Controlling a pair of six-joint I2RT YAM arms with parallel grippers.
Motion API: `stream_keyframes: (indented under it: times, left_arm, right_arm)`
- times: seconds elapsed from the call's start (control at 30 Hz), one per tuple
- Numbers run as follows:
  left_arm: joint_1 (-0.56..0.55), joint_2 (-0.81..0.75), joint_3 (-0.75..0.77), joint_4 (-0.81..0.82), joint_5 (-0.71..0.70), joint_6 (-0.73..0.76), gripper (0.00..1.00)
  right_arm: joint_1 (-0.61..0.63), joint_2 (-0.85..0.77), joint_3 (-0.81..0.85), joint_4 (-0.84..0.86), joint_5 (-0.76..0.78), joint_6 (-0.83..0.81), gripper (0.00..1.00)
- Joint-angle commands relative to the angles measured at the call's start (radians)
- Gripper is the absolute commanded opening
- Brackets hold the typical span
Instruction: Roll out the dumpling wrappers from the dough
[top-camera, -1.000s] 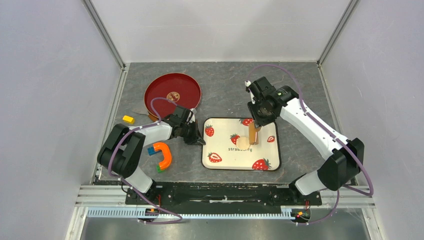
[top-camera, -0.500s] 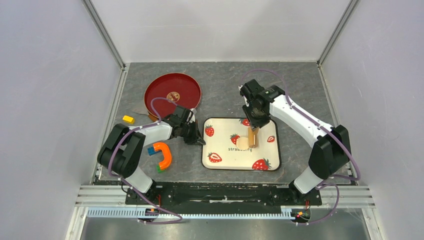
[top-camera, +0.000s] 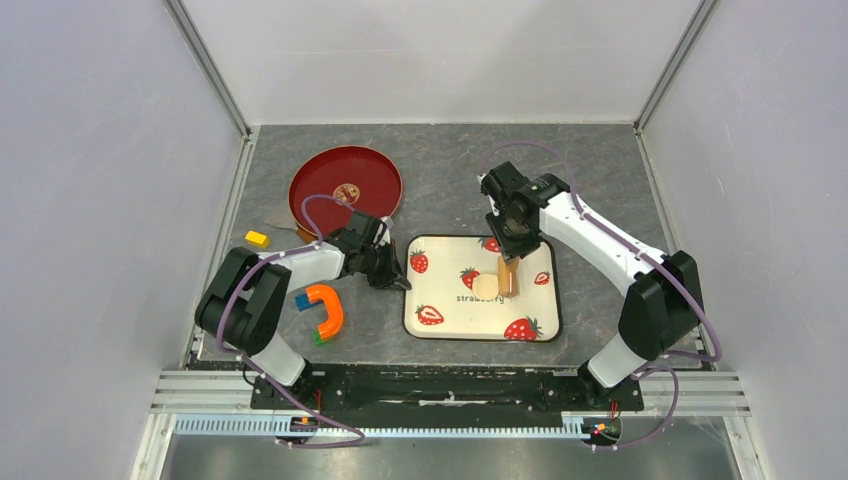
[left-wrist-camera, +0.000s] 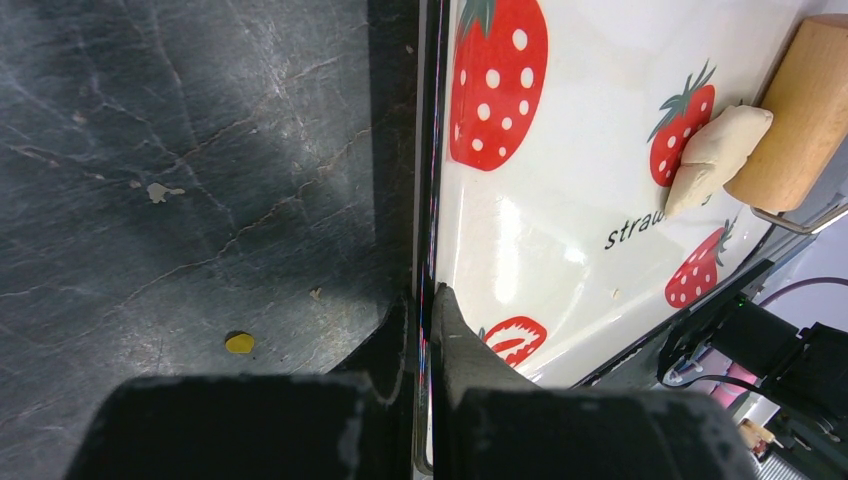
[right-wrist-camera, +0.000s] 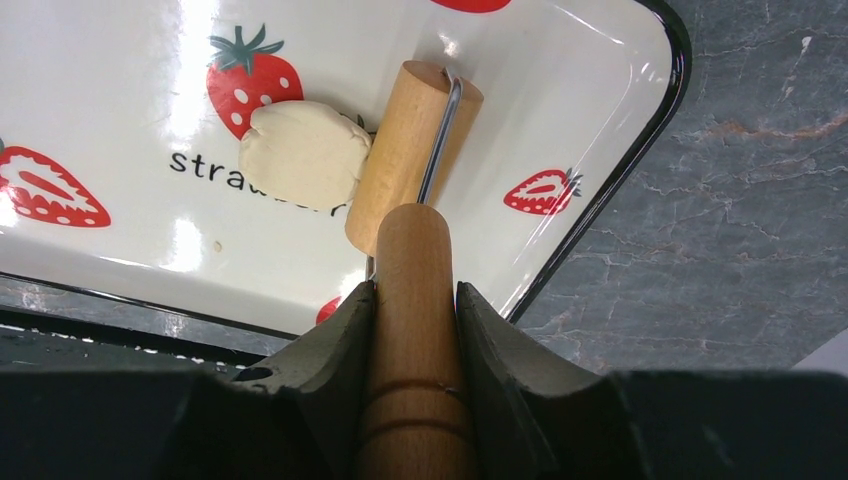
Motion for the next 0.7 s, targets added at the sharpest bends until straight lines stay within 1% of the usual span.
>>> stream_keyframes:
  times: [0.0, 0.17, 0.27, 0.47, 0.67]
  left_arm:
    - [-0.014, 0.074, -0.035, -0.088, -0.164, 0.052, 0.02]
    - [-0.016, 0.074, -0.031, -0.092, -0.165, 0.053, 0.02]
    - [-0.017, 0.075, -0.032, -0.092, -0.167, 0.053, 0.02]
    - [-0.019, 0.079, -0.03, -0.092, -0.167, 0.053, 0.02]
    - [-0.021, 0.079, -0.03, -0.096, -0.169, 0.053, 0.02]
  right_arm:
    - [0.007, -0.041, 0.087, -0.006, -0.017, 0.02, 0.0]
    - [0.015, -0.031, 0.153, -0.022, -0.044, 0.013, 0.0]
    - [0.017, -0.013, 0.162, -0.025, -0.042, 0.011, 0.0]
    - [0.022, 0.008, 0.101, -0.007, -0.008, 0.005, 0.0]
    - [0.021, 0.008, 0.029, 0.032, -0.025, -0.007, 0.0]
